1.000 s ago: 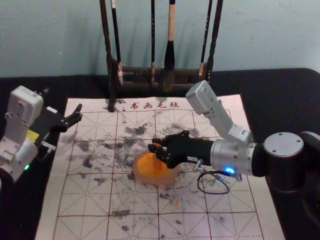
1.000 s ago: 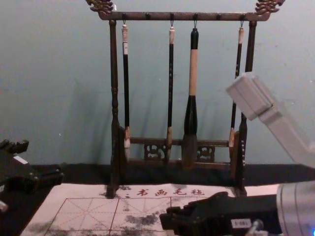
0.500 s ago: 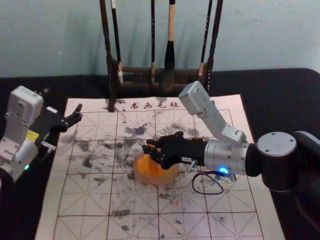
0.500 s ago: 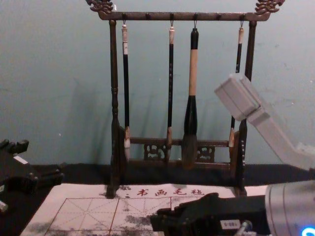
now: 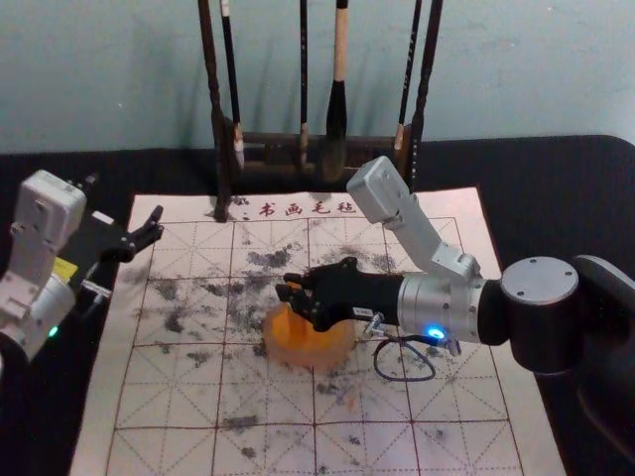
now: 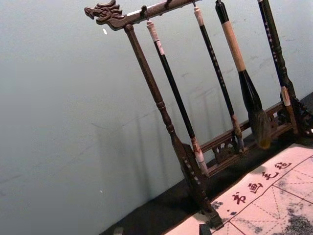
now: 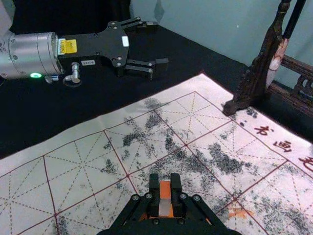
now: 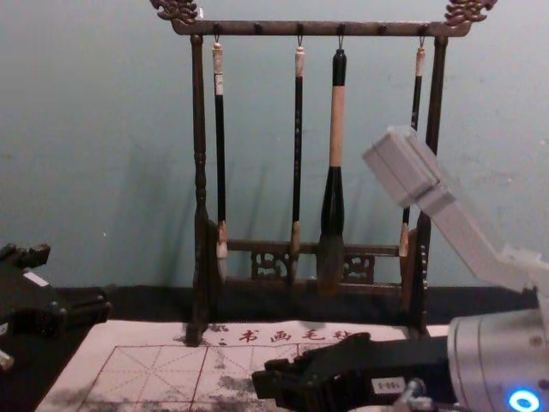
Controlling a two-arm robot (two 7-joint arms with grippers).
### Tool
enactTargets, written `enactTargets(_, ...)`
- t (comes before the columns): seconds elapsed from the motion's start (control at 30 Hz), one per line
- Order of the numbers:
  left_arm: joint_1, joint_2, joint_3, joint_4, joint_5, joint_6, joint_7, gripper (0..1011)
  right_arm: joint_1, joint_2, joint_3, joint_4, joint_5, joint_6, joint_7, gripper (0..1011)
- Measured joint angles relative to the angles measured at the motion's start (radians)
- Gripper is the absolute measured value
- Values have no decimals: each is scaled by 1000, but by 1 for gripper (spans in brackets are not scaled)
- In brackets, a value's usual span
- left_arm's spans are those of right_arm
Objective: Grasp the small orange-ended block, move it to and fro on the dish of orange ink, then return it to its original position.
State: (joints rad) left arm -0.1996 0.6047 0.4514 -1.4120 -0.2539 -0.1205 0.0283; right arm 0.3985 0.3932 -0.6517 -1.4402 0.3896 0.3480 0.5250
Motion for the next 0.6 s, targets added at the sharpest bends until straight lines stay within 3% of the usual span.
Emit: enactTargets(0.6,0,0,0,0,0,0,0,1001,25,-27,4,41,2,-3,-13,144)
